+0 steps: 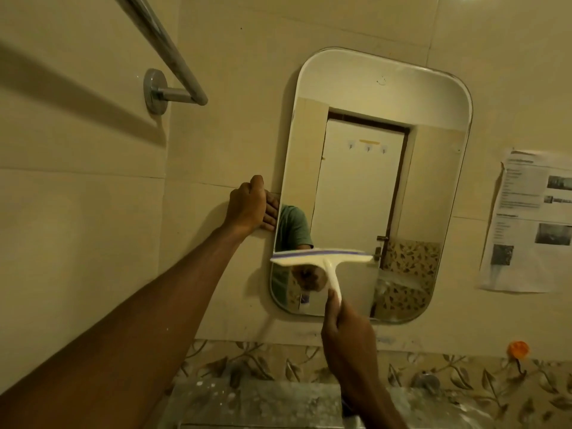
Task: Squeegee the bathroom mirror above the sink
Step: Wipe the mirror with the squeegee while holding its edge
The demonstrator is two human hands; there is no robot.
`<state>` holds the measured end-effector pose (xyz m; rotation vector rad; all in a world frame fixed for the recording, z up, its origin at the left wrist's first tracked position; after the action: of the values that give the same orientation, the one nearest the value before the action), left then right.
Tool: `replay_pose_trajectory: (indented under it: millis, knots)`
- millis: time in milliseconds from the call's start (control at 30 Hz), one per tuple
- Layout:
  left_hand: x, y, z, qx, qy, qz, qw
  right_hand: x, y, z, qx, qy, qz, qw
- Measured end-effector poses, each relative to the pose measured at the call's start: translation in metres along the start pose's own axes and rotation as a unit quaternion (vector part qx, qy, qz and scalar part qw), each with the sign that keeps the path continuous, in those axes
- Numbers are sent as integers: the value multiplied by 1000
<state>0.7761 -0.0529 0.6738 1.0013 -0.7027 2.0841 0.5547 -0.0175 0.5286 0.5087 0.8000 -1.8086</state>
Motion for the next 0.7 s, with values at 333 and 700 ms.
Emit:
replay_pose_trajectory:
  millis: [333,700]
  knots:
    - [5,-2,-11,89,75,105,988,-33,-18,45,63,-58,44,995]
    - [12,9,-32,126,146,223,956,-16,-47,34,78,-25,66,994]
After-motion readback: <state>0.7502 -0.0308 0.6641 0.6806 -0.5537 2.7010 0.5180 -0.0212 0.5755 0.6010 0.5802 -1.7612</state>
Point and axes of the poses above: each hand's wrist, its own z-axis towards the middle knuckle, its own y-axis out of the palm, x = y × z, the point moved 7 cm from there along z, towards the middle knuckle, and after that the axes turned 10 degrees about z, right-handed, at the moved point
